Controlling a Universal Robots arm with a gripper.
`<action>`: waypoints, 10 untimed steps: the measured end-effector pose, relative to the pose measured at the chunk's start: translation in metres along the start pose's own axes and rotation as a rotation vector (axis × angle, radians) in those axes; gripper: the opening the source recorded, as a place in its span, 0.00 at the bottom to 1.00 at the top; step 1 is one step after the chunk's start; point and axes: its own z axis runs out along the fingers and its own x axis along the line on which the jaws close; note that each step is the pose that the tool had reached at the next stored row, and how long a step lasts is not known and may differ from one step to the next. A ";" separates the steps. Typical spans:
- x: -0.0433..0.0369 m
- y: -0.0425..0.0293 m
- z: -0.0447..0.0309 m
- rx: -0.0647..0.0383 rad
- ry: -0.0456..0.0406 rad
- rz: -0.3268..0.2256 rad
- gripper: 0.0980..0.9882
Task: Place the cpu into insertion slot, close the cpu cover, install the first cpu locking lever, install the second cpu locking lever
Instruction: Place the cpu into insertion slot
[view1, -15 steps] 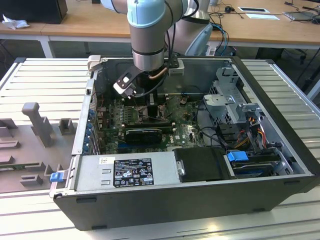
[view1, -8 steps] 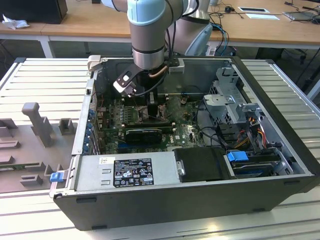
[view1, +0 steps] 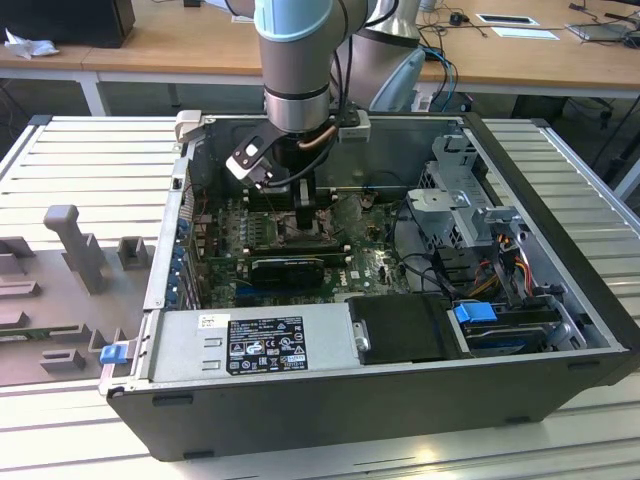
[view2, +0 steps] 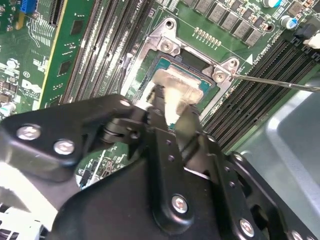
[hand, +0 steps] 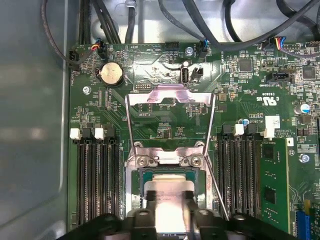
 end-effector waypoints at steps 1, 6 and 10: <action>-0.0003 0.0000 -0.0001 0.000 0.0001 0.000 0.22; -0.0006 0.0002 -0.0020 0.000 -0.0001 0.000 0.01; -0.0005 0.0005 -0.0062 0.000 0.0000 0.000 0.01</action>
